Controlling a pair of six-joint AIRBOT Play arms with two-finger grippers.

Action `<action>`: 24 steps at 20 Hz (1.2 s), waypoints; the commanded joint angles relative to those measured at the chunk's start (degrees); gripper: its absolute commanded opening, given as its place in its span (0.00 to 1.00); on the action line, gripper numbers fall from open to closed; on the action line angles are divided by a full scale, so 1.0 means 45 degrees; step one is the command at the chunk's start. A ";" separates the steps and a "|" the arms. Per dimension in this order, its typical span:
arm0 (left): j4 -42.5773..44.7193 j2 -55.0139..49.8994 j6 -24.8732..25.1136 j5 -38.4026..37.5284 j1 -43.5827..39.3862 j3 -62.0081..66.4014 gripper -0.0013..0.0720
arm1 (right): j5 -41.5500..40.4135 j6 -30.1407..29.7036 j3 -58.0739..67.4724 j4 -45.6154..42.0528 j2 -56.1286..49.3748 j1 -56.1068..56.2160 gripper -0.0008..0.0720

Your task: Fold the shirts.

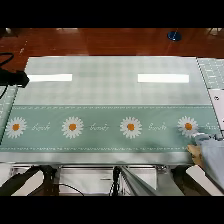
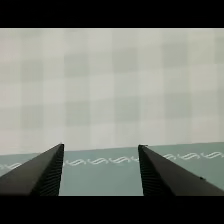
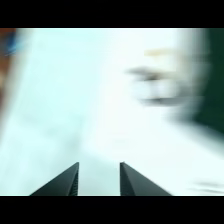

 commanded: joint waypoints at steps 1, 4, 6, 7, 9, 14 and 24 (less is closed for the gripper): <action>-0.2919 -0.1365 -0.0175 0.0529 -0.0136 0.0029 0.85 | 0.2817 -0.2856 0.3653 0.4643 -0.4517 0.6819 0.46; -0.3560 -0.2312 0.0131 -0.0097 -0.1073 0.0447 0.85 | 0.3342 -0.0471 0.5323 -0.0486 -0.5853 1.1341 0.46; -0.2982 -0.2599 0.0437 -0.0189 -0.1875 0.0758 0.85 | 0.3789 0.1583 0.5926 -0.4697 -0.5901 1.3503 0.46; -0.2526 -0.2735 0.0359 -0.0189 -0.2234 0.0889 0.85 | 0.4507 0.2433 0.6154 -0.6543 -0.5906 1.4183 0.46; -0.1224 -0.3167 -0.0335 -0.0199 -0.3002 0.1151 0.85 | 0.6596 0.2948 0.6305 -0.9379 -0.5906 1.4989 0.55; -0.0491 -0.4396 -0.0865 -0.0228 -0.3876 0.1617 0.85 | 0.8937 0.2793 0.6305 -1.0486 -0.5945 1.5149 0.69; -0.0481 -0.4512 -0.2050 0.0364 -0.3643 0.2302 0.85 | 0.5969 0.2773 0.6295 -0.9525 -0.6198 1.5149 0.69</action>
